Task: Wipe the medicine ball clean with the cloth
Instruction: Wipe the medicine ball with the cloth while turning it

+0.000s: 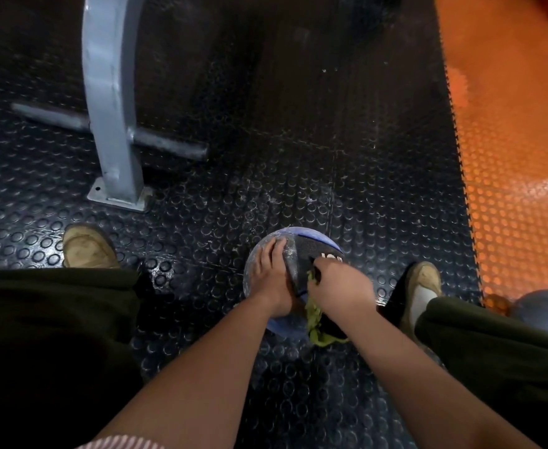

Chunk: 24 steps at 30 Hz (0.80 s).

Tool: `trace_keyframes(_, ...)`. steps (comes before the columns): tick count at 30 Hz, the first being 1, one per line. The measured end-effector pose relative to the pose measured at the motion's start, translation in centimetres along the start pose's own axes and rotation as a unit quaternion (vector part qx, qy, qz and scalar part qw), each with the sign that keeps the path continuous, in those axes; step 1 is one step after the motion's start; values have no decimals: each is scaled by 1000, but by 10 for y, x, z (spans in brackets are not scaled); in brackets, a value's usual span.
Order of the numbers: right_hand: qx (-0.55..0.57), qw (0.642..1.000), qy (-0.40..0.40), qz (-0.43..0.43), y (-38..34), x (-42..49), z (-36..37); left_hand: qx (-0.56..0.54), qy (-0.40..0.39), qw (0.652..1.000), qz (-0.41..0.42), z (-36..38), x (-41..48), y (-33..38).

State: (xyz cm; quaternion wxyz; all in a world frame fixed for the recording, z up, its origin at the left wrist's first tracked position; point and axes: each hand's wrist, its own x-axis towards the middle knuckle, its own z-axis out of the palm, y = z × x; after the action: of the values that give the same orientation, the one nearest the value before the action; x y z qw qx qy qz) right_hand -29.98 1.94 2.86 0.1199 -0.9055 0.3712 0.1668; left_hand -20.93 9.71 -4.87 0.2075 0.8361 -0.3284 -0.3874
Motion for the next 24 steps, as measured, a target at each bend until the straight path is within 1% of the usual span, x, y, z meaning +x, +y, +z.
trace_keyframes(4, -16, 996, -11, -88, -12, -18, 15, -7, 23, 1000, 1, -4, 5, -4)
trace_keyframes(6, -23, 995, -20, -92, -9, -14, 12, -10, 30, 999, 6, -3, 3, -7)
trace_keyframes(8, -3, 998, -20, -60, -2, -10, 9, -6, 30, 999, 14, 0, -1, -11)
trace_keyframes(11, 72, 996, -14, 44, 14, -2, 6, -20, 29, 999, 10, -1, -9, -14)
trace_keyframes(13, 135, 983, -27, 118, 27, 5, 4, -22, 20, 1000, 2, -2, -13, -18)
trace_keyframes(15, 180, 969, -50, 165, 42, 12, 4, -7, 13, 1000, 2, -2, -18, -22)
trace_keyframes(18, 235, 959, -64, 146, 48, 21, -3, -8, 7, 1000, 7, -1, -26, -25)
trace_keyframes(20, 263, 955, -46, 125, 36, 26, -10, -60, 37, 997, -18, -5, -28, -22)
trace_keyframes(22, 225, 968, -49, 101, 19, 25, -15, -82, 80, 993, -41, -10, -24, -20)
trace_keyframes(23, 185, 978, -56, 80, 10, 23, -16, -82, 84, 992, -49, -12, -21, -19)
trace_keyframes(24, 145, 986, -59, 55, 3, 20, -15, -89, 66, 992, -58, -13, -18, -19)
